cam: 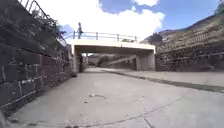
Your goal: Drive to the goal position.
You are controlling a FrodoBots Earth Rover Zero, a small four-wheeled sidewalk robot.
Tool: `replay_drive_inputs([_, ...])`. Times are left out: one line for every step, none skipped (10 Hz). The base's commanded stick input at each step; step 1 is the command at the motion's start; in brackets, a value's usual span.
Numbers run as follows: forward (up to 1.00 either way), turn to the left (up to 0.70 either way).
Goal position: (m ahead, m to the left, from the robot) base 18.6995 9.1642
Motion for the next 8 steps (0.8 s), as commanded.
replay_drive_inputs([0.00,0.45])
replay_drive_inputs([0.00,0.45])
replay_drive_inputs([0.00,0.23])
replay_drive_inputs([0.00,0.00])
replay_drive_inputs([0.00,0.00])
replay_drive_inputs([0.00,0.45])
replay_drive_inputs([0.00,0.45])
replay_drive_inputs([0.00,0.45])
